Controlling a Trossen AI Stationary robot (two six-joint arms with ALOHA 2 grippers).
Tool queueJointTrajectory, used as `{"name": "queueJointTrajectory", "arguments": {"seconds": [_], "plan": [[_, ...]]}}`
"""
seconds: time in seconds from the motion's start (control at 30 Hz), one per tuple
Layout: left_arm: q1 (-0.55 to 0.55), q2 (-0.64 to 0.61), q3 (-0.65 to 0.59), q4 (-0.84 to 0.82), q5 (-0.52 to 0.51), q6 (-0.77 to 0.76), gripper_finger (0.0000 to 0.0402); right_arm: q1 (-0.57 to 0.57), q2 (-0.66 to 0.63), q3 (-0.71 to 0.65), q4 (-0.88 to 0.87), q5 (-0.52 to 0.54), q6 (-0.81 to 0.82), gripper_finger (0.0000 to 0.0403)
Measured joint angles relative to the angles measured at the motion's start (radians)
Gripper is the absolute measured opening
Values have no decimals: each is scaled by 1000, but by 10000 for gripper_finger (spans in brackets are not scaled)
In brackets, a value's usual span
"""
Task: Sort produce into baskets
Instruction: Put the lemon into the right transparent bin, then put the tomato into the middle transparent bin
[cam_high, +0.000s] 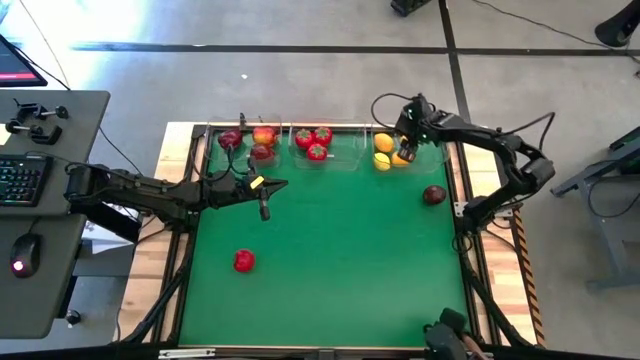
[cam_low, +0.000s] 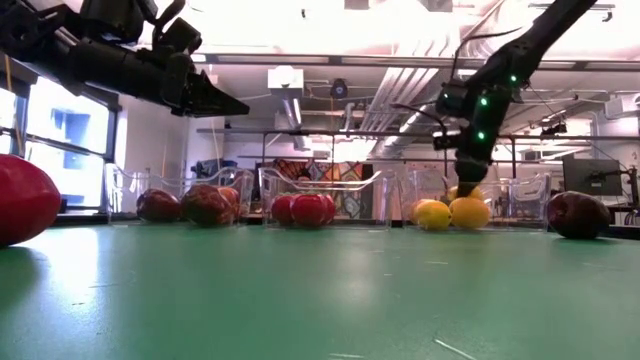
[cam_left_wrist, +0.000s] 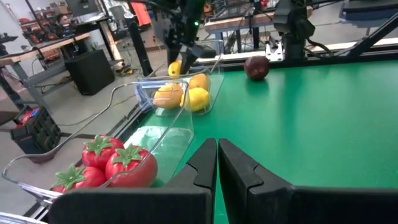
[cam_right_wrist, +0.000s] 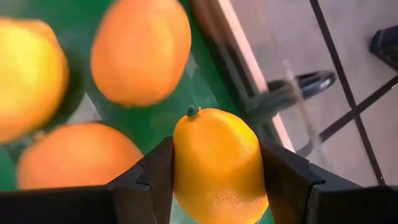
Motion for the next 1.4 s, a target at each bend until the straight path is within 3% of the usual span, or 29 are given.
{"name": "queueJointTrajectory", "arguments": {"seconds": [0.53,0.9,1.27,1.4], "plan": [[0,0,0,0,0,3,4,-34,84,-44,96,-30,-15,178],[0,0,0,-1,0,16,4,-34,90,-43,139,-26,31,235],[0,0,0,-1,0,17,4,-19,85,-42,126,34,44,281],[0,0,0,-1,0,17,4,19,52,-10,70,126,19,282]]}}
